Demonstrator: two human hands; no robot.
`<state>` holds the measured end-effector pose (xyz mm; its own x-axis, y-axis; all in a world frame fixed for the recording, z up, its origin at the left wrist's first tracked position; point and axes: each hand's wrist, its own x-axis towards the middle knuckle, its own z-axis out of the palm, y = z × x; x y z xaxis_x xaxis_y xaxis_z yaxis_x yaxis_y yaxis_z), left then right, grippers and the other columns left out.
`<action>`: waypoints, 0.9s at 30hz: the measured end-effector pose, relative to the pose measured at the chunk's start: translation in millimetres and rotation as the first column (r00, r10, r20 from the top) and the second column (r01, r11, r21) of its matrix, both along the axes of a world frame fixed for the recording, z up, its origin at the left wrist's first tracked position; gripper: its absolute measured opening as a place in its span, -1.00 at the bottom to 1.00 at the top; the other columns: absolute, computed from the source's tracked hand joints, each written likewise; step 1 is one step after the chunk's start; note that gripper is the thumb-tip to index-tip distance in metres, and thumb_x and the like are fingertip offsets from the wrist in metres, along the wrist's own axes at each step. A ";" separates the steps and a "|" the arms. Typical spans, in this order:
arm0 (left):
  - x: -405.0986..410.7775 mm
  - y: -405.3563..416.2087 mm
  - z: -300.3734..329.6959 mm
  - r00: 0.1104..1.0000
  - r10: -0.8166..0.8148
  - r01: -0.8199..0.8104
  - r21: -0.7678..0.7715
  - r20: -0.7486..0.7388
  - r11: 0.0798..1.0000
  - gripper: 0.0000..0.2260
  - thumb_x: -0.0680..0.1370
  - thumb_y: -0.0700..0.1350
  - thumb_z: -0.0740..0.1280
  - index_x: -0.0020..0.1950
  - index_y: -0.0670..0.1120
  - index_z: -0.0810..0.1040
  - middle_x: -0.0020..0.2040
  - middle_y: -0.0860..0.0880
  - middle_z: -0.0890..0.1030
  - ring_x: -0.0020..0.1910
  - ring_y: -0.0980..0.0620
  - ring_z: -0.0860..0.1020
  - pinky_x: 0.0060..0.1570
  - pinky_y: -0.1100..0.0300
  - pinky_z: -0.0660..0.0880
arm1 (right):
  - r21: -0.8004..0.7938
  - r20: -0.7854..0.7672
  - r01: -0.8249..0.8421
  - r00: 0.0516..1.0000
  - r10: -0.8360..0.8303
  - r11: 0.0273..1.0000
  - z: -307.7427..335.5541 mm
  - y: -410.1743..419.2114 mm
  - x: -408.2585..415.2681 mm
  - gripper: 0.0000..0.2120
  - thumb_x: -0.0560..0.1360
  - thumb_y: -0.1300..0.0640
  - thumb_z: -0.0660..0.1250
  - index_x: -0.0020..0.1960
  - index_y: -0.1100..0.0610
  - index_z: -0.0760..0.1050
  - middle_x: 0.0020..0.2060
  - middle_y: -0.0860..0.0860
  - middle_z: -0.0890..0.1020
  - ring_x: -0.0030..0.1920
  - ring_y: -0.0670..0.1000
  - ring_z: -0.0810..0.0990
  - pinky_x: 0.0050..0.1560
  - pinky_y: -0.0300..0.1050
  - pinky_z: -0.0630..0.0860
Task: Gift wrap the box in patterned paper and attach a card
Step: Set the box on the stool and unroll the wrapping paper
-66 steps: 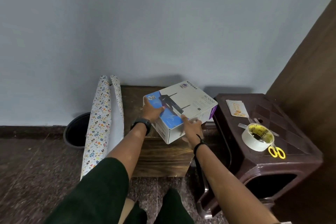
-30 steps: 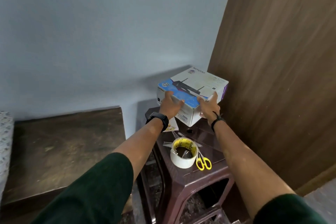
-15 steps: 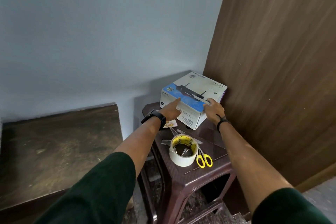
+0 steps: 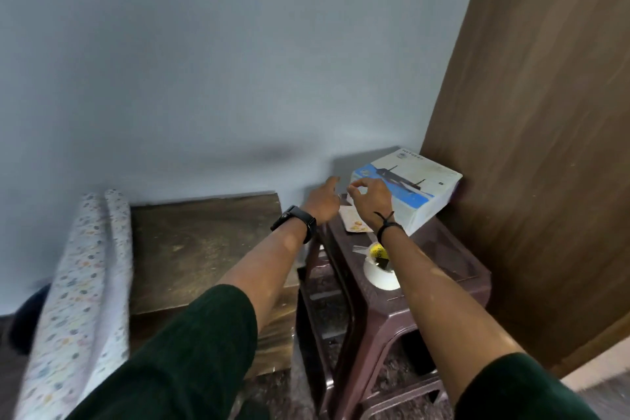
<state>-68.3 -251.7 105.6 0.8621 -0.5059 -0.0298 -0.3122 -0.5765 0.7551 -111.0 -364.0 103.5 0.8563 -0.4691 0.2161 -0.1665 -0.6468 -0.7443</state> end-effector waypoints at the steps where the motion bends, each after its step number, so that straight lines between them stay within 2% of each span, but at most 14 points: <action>1: -4.8 22.0 -0.3 1.000 0.027 -0.027 0.005 0.012 1.000 -0.55 0.64 -0.18 0.10 0.53 -0.07 0.12 0.44 -0.19 0.31 0.37 -0.15 0.35 0.28 0.08 0.35 | 0.028 -0.001 -0.034 0.999 0.034 0.999 1.2 20.3 -1.8 -0.78 0.54 0.12 0.30 0.06 0.24 0.60 0.14 0.18 0.56 0.20 0.14 0.50 0.06 -0.19 0.33; 4: -14.8 87.6 -3.1 0.993 0.116 -0.117 0.013 0.017 0.993 -0.58 0.65 -0.17 0.08 0.52 -0.07 0.14 0.44 -0.16 0.33 0.35 -0.12 0.38 0.23 0.14 0.35 | 0.077 0.005 -0.128 0.992 0.128 0.989 1.3 80.7 -5.7 -0.79 0.53 0.13 0.31 0.03 0.25 0.60 0.05 0.16 0.62 0.11 0.13 0.56 -0.03 -0.24 0.33; 8: -26.9 179.4 -8.4 0.964 0.258 -0.259 0.011 0.059 0.966 -0.60 0.64 -0.19 0.09 0.49 -0.11 0.20 0.41 -0.16 0.37 0.34 -0.12 0.39 0.24 0.11 0.35 | 0.131 -0.020 -0.253 0.966 0.258 0.958 -6.0 164.7 -10.3 -0.81 0.53 0.12 0.31 0.03 0.21 0.60 0.01 0.11 0.63 0.06 0.06 0.56 -0.10 -0.27 0.31; 10: -33.3 224.7 -12.1 0.939 0.335 -0.337 0.008 0.076 0.942 -0.61 0.63 -0.20 0.11 0.47 -0.10 0.25 0.37 -0.15 0.40 0.32 -0.11 0.40 0.21 0.15 0.35 | 0.168 -0.035 -0.307 0.948 0.317 0.937 -11.2 206.6 -13.2 -0.82 0.53 0.10 0.32 0.03 0.19 0.60 -0.01 0.07 0.63 0.02 0.00 0.55 -0.07 -0.25 0.36; 15: -48.0 318.5 -32.3 0.859 0.500 -0.506 0.036 0.115 0.862 -0.64 0.63 -0.19 0.13 0.43 -0.14 0.31 0.35 -0.18 0.43 0.31 -0.13 0.41 0.27 0.08 0.35 | 0.202 -0.070 -0.416 0.897 0.437 0.886 -33.7 296.4 -14.7 -0.87 0.51 0.12 0.35 -0.01 0.15 0.60 -0.03 0.07 0.64 0.04 0.03 0.58 0.00 -0.19 0.45; 20: -54.1 373.2 -63.3 0.828 0.553 -0.560 0.138 0.090 0.817 -0.65 0.63 -0.18 0.15 0.42 -0.17 0.31 0.34 -0.21 0.42 0.30 -0.17 0.40 0.27 0.04 0.36 | 0.193 -0.139 -0.509 0.833 0.536 0.839 -56.5 352.1 -13.1 -0.83 0.51 0.18 0.33 0.08 0.18 0.60 0.05 0.09 0.64 0.08 0.04 0.57 0.05 -0.17 0.46; 24: -52.4 386.0 -88.6 0.829 0.554 -0.554 0.241 0.072 0.797 -0.64 0.62 -0.10 0.17 0.42 -0.12 0.31 0.36 -0.18 0.40 0.31 -0.17 0.39 0.27 -0.07 0.36 | 0.088 -0.249 -0.566 0.784 0.568 0.820 -76.0 369.0 -8.1 -0.76 0.52 0.10 0.34 0.15 0.13 0.58 0.09 0.10 0.60 0.13 0.05 0.54 0.06 -0.21 0.41; 27: -52.4 390.1 -105.4 0.810 0.582 -0.564 0.370 0.075 0.738 -0.64 0.62 -0.04 0.16 0.41 -0.05 0.30 0.38 -0.12 0.34 0.33 -0.18 0.34 0.27 -0.13 0.33 | 0.055 -0.332 -0.571 0.763 0.554 0.819 -94.1 375.4 -2.9 -0.75 0.50 0.07 0.36 0.16 0.08 0.57 0.19 0.12 0.54 0.20 0.07 0.49 0.15 -0.18 0.38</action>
<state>-120.7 138.4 0.2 0.9788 0.1384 -0.1507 0.1936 -0.8653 0.4624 -113.9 11.4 9.5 0.9868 0.1219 -0.1066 0.0168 -0.7321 -0.6810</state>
